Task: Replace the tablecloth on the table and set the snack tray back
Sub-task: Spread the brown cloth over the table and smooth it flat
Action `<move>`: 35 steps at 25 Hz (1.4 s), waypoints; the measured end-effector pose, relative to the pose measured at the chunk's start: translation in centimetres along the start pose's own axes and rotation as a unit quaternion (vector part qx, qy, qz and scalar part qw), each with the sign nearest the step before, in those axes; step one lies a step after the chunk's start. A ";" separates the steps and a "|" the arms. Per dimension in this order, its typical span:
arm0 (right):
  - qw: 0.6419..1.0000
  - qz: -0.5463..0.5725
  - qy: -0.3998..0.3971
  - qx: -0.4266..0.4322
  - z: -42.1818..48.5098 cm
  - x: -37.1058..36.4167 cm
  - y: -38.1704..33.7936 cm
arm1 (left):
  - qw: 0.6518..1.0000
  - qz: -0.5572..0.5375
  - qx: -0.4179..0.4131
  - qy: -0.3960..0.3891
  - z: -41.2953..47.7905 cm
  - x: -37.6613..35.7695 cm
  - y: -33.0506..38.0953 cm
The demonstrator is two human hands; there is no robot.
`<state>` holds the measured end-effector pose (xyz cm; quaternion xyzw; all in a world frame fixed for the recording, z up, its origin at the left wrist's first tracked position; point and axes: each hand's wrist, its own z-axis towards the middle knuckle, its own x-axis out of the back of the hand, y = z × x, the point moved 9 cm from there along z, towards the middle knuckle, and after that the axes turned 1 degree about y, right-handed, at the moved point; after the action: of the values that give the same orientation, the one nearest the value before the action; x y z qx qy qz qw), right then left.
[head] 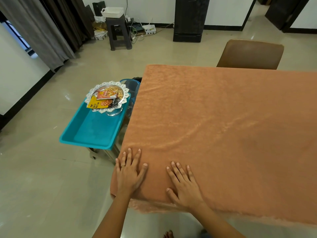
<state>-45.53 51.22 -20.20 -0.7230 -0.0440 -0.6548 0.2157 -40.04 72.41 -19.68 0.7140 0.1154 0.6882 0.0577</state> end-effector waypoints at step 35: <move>0.957 -0.014 0.095 -0.274 8.8 5.3 15.2 | 0.990 -0.077 0.115 0.020 3.3 0.7 -7.5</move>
<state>-31.35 39.61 -19.37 -0.6885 0.1474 -0.7101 0.0029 -37.42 80.13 -20.92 0.6909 0.2495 0.6781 0.0257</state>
